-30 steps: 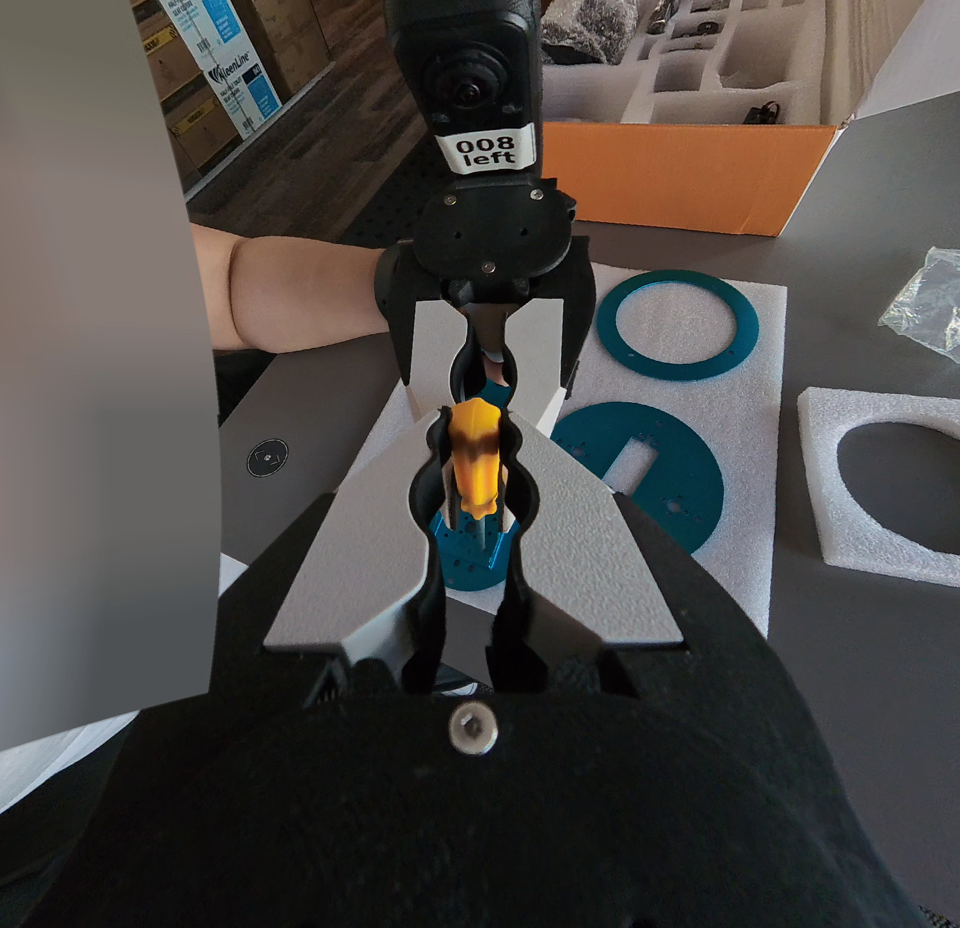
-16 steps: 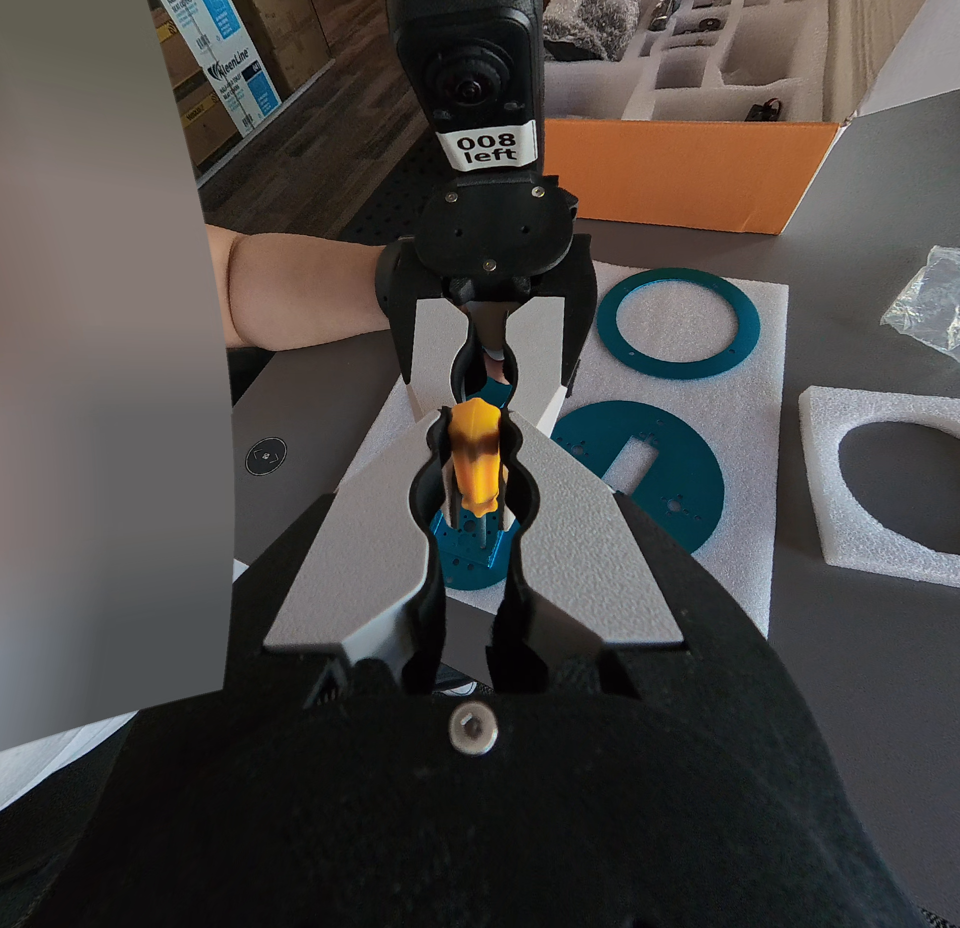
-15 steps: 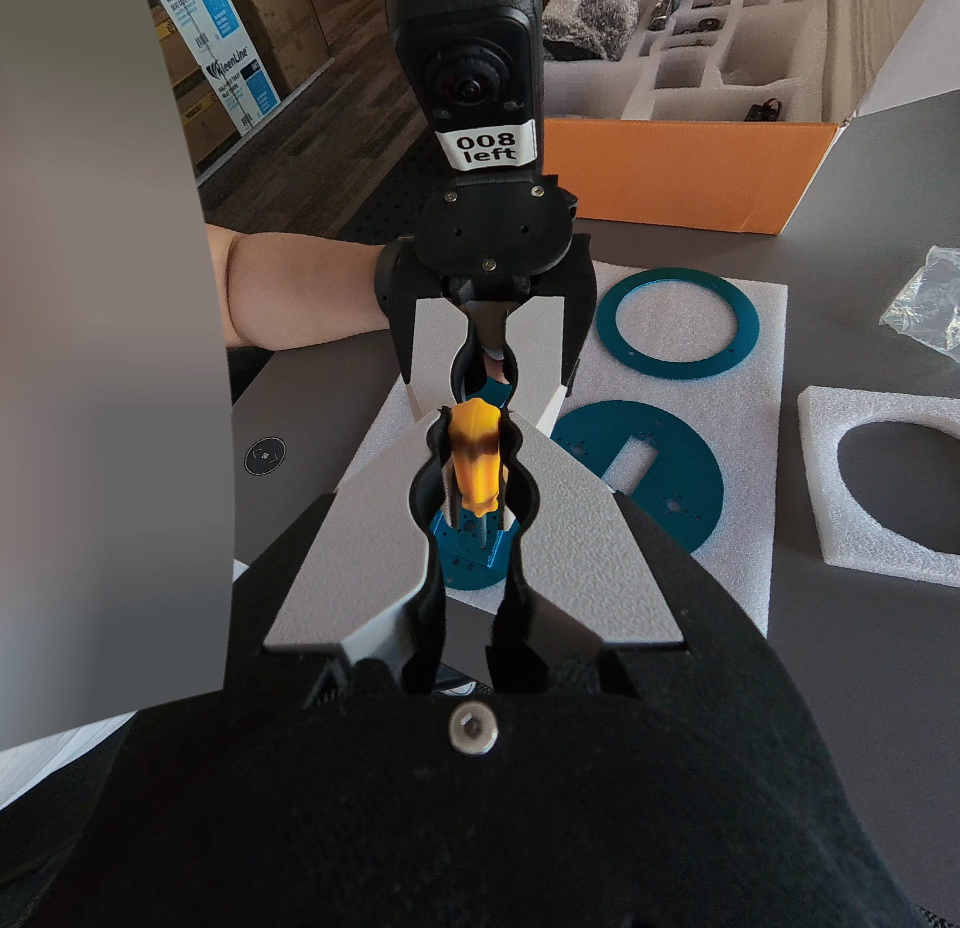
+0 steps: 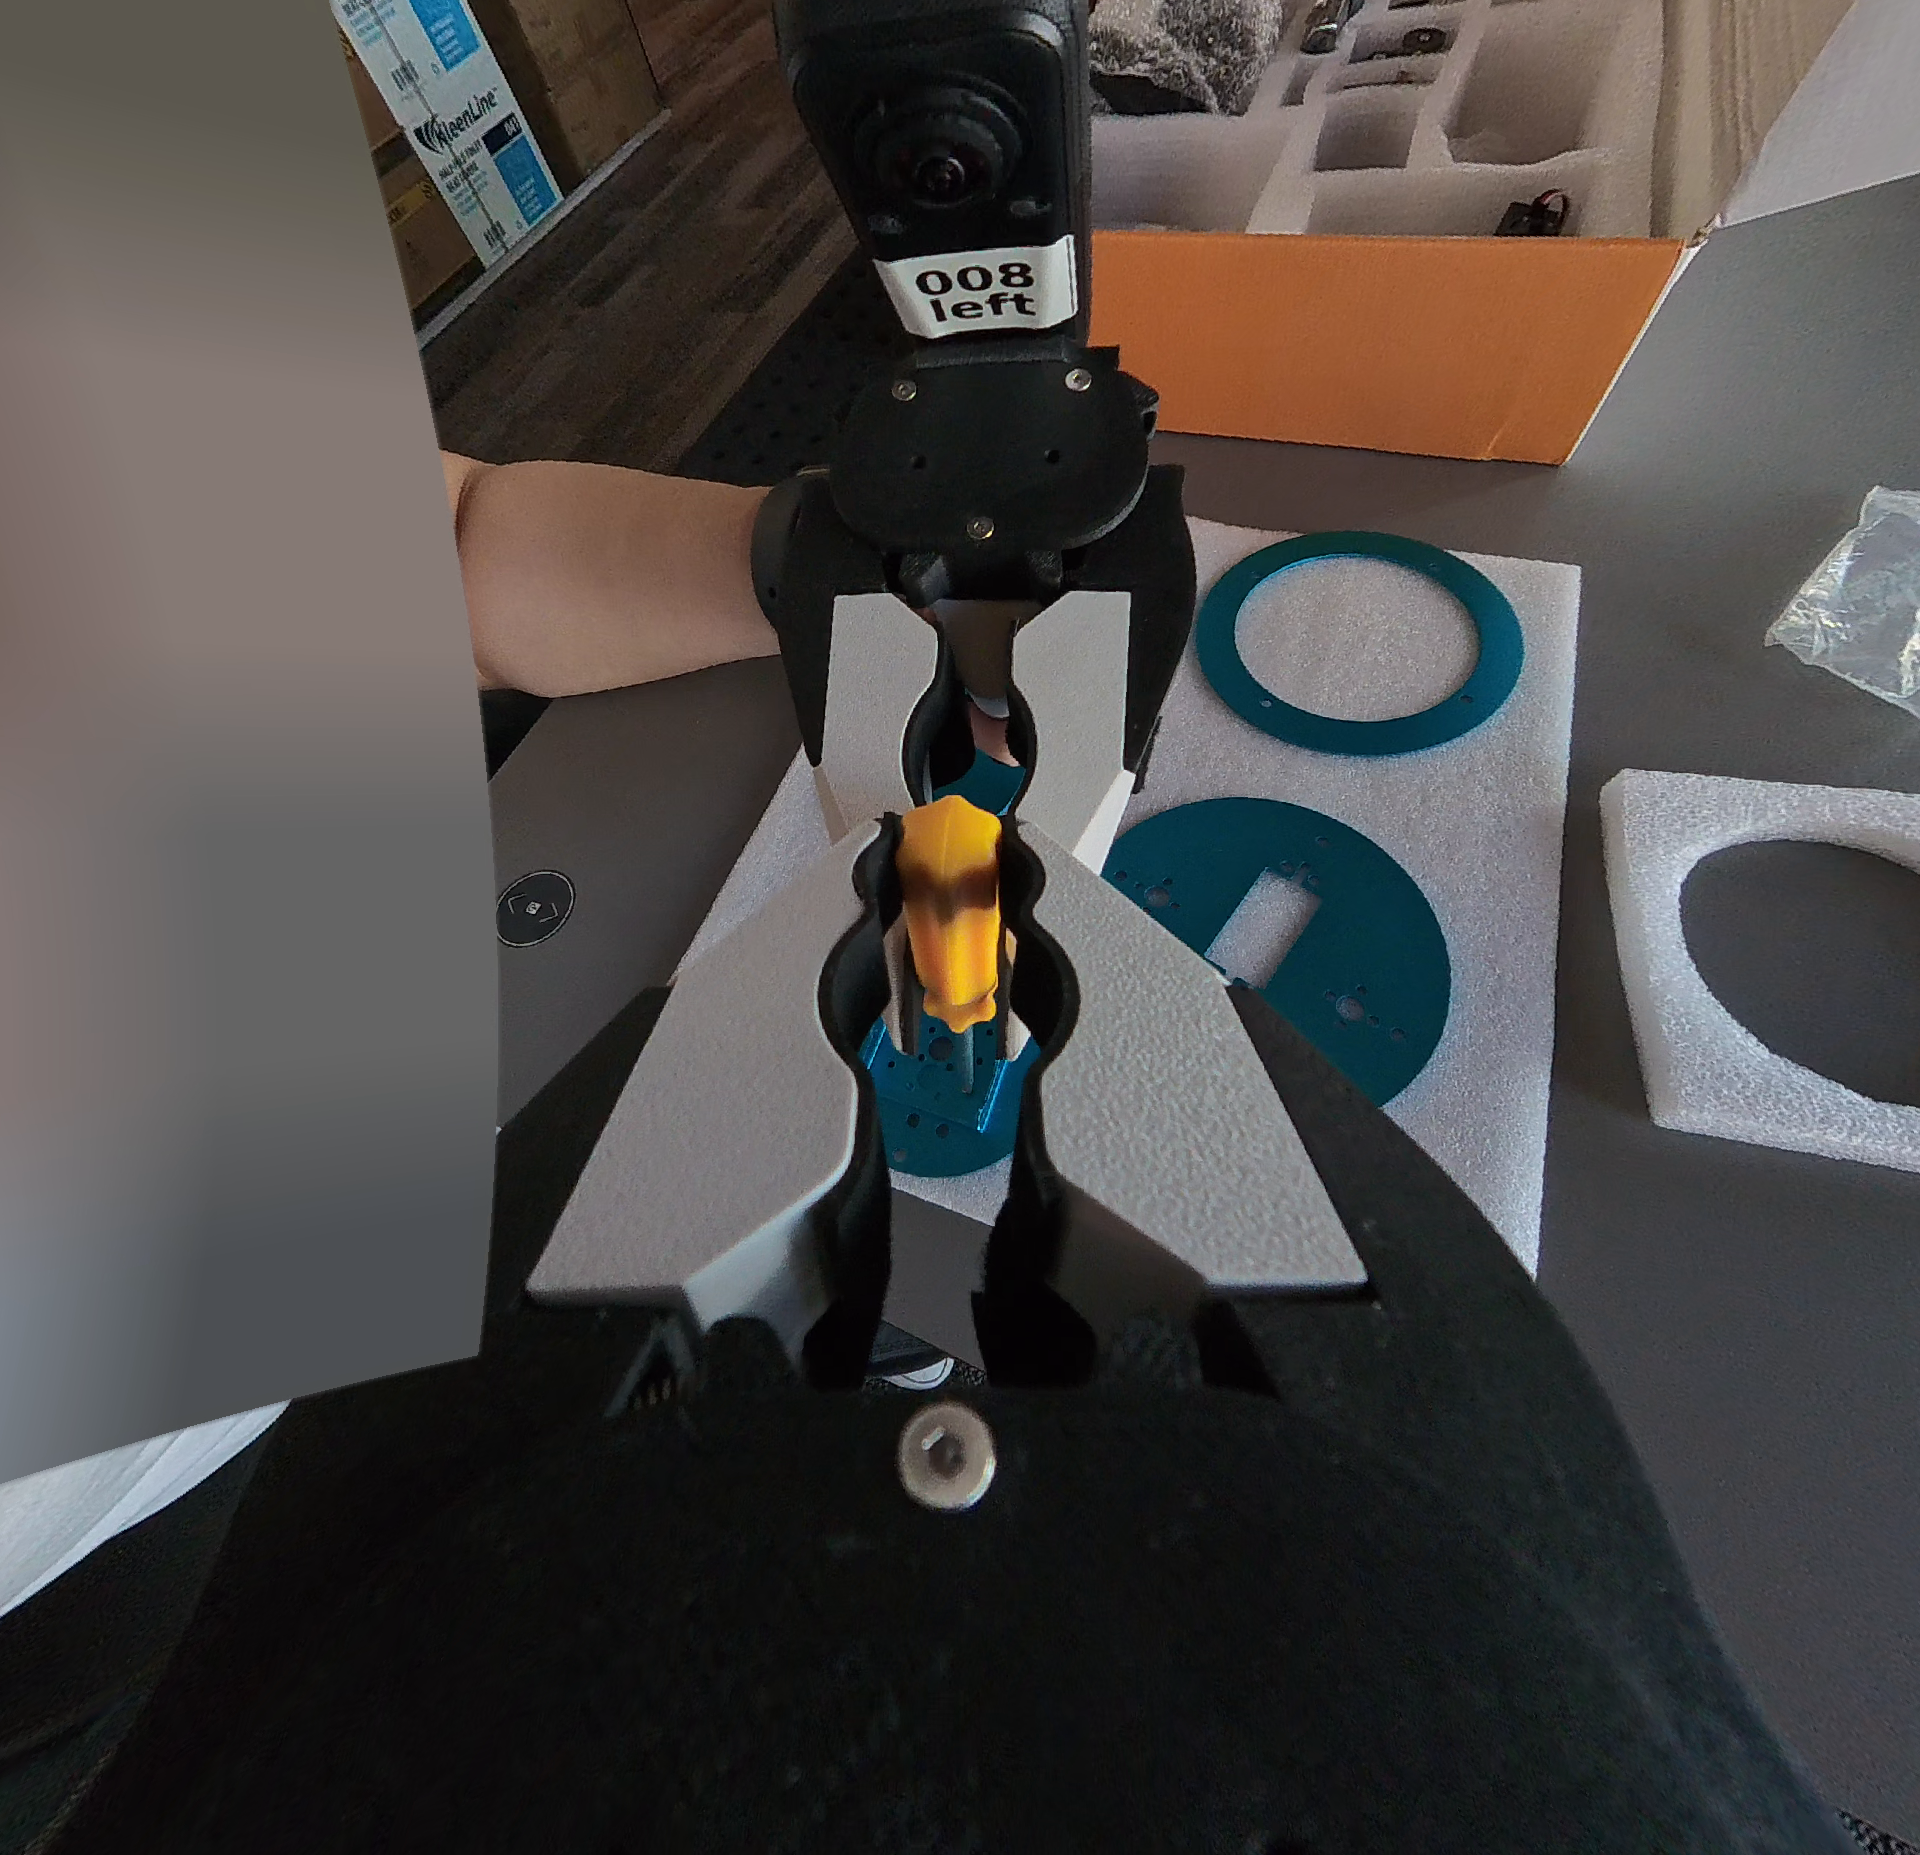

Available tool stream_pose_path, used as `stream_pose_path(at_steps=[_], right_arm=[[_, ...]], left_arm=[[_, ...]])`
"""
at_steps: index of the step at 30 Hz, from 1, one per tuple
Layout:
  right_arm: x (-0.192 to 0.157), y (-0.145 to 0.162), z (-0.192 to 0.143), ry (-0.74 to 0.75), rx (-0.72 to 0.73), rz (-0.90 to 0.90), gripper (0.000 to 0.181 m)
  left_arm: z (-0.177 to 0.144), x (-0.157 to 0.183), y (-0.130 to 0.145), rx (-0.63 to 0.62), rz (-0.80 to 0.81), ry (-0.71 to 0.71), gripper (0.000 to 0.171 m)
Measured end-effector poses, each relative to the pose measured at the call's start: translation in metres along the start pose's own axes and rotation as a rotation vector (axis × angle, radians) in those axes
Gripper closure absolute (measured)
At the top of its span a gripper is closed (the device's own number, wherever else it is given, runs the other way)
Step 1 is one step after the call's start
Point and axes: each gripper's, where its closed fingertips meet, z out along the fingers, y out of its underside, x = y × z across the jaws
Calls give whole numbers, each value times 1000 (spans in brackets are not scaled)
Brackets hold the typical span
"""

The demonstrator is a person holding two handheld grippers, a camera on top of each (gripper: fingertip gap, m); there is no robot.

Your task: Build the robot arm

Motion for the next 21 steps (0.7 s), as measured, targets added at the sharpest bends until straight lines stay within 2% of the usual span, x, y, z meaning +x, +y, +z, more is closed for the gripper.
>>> stream_pose_path(at_steps=[21], right_arm=[[0,1,1,-1,-4,-1,164]], left_arm=[[1,0,1,-5,1,0,156]])
